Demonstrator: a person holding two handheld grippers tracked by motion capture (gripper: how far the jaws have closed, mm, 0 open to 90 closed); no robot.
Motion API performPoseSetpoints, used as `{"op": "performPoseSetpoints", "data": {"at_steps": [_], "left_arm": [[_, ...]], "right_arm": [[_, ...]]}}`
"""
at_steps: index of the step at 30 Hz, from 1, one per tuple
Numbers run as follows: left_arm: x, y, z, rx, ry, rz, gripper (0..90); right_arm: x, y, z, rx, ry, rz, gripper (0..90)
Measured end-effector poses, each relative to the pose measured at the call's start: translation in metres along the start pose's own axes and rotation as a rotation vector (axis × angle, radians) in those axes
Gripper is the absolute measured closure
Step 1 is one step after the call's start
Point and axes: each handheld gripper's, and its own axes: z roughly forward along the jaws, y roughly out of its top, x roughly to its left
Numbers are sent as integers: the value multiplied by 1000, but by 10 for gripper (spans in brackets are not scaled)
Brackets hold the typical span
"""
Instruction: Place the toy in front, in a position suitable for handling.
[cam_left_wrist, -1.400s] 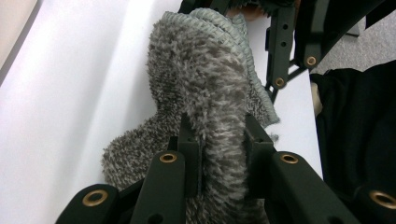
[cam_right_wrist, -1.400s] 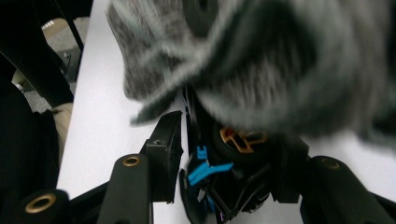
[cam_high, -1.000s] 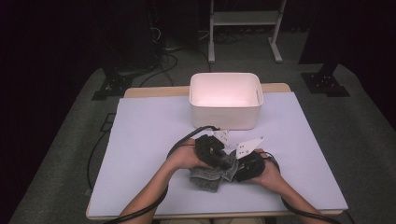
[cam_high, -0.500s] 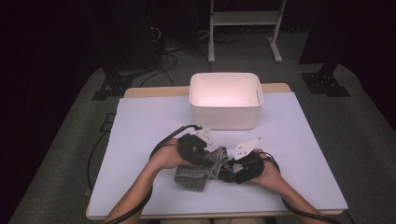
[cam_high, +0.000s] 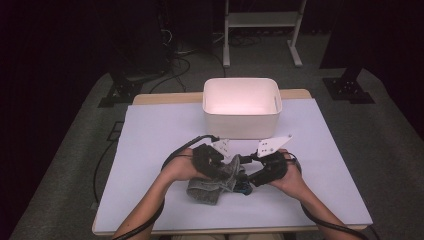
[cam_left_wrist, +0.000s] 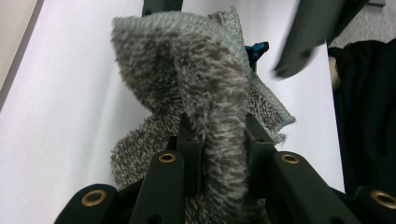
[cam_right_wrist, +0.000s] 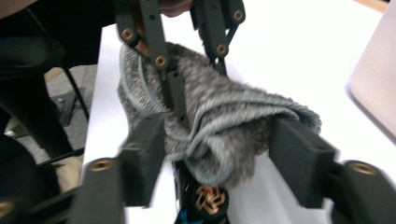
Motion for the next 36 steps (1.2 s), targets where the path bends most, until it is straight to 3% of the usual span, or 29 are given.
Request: {"op": "performPoseSetpoints", "data": {"at_steps": [3,5,7,10,13,16,19,20,22,25,30,31,33,36], "left_arm": [[-1,1,0,3,5,1,727],[-2,1,0,2,13,1,678],[-3,1,-2,-4,17,-4,608],[-5,2,-9,-53,30,-3,546],[-7,2,-16,-78,33,-2,550],[-6,-1,-11,-35,40,-4,604],[-4,-4,-6,-41,33,-16,725],[-3,-5,-5,-42,29,-21,745],[-2,-6,-4,-50,26,-32,767],[-3,-7,-5,-52,24,-23,767],[-3,-7,-4,-51,26,-19,766],[-3,-6,-5,-50,28,-16,766],[-4,-5,-5,-52,35,-26,767],[-6,0,-6,-59,23,-18,772]], "right_arm": [[1,0,3,2,-24,-12,693],[2,-2,3,15,-31,-17,773],[3,-4,3,26,-34,-20,786],[4,-6,3,37,-39,-18,792],[3,-8,3,35,-39,-9,792],[3,-8,3,35,-42,-8,789],[3,-8,4,41,-42,-7,766],[3,-9,4,43,-37,-7,718],[3,-9,4,56,3,-5,534],[4,-13,-2,68,35,-10,384],[4,-27,0,133,33,-6,314],[4,-29,3,150,25,-14,325],[4,-33,8,174,-1,-35,524],[3,-33,13,182,22,-17,564]]}}
